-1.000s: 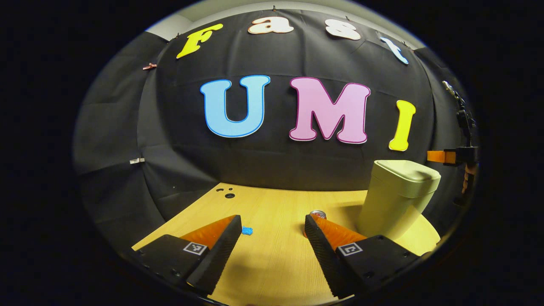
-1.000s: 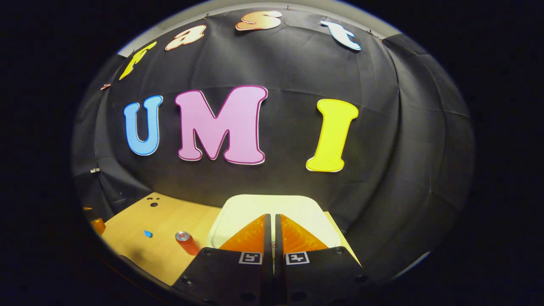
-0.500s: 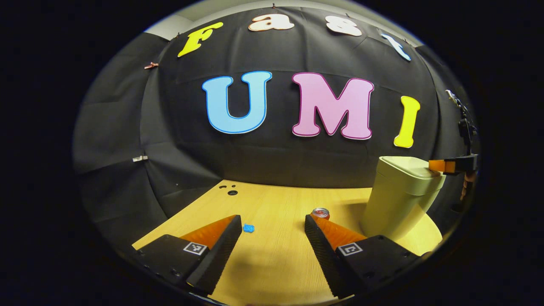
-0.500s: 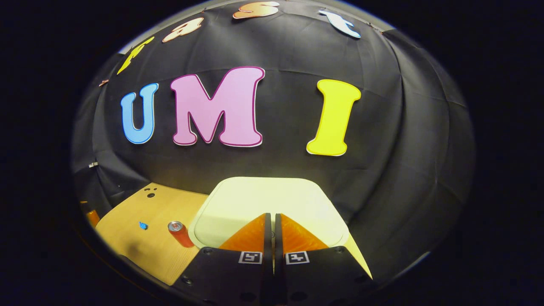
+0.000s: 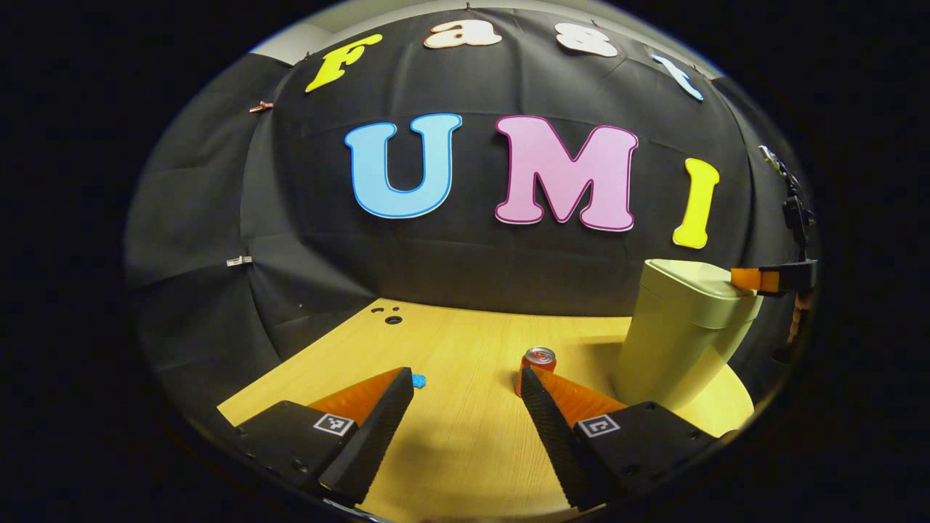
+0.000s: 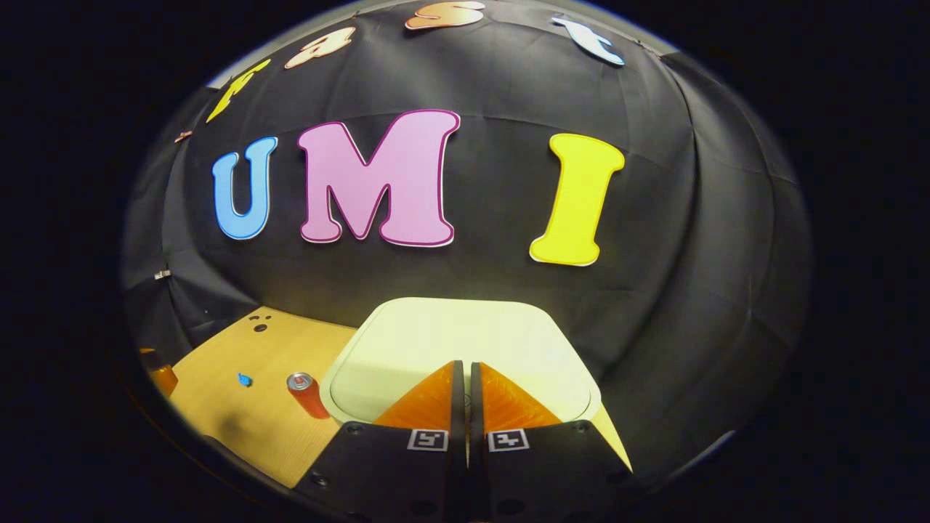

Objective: Press the lid of the desktop garbage bin to open it, pick up the crumpled paper on the desktop and throw it into the bin, then pick up the pop can on the desktop and drop it into the bin, and finally close the garbage bin lid.

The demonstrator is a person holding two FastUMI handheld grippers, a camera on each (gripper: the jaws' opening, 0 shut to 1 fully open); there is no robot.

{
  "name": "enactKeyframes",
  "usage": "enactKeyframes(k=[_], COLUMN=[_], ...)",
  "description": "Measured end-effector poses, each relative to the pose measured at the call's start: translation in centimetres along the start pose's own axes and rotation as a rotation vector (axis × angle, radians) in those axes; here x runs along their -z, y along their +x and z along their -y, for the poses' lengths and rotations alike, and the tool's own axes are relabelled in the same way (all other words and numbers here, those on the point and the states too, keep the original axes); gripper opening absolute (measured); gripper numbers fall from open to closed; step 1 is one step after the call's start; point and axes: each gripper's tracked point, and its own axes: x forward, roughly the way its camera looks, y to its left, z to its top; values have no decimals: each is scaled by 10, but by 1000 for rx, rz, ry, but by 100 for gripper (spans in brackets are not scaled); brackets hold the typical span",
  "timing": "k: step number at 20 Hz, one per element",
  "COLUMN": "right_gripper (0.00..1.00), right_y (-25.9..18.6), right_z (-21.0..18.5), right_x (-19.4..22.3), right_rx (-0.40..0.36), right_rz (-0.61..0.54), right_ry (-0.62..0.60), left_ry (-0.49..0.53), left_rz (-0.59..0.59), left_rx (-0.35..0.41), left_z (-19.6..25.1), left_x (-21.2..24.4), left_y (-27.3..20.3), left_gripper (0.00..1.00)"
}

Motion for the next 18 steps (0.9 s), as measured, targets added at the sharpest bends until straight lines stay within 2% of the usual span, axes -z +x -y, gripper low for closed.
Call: enactKeyframes(k=[6, 11, 12, 13, 18], right_gripper=[5, 5, 8, 5, 5], right_y=[-12, -38, -43, -48, -72], right_z=[-11, -22, -24, -27, -42], right_x=[-17, -61, -67, -71, -76], right_rx=[-27, -21, -22, -24, -37], right_rz=[49, 171, 186, 195, 220], right_ry=[15, -13, -13, -10, -19], left_ry=[-2, -1, -3, -1, 7], left_rz=[32, 35, 32, 32, 49], left_rx=[-10, -16, -15, -14, -15], left_z=[-3, -17, -19, -22, -35], left_x=[-10, -8, -8, -7, -6], left_y=[-5, -10, -12, -14, -25], left_gripper=[96, 96, 96, 96, 96])
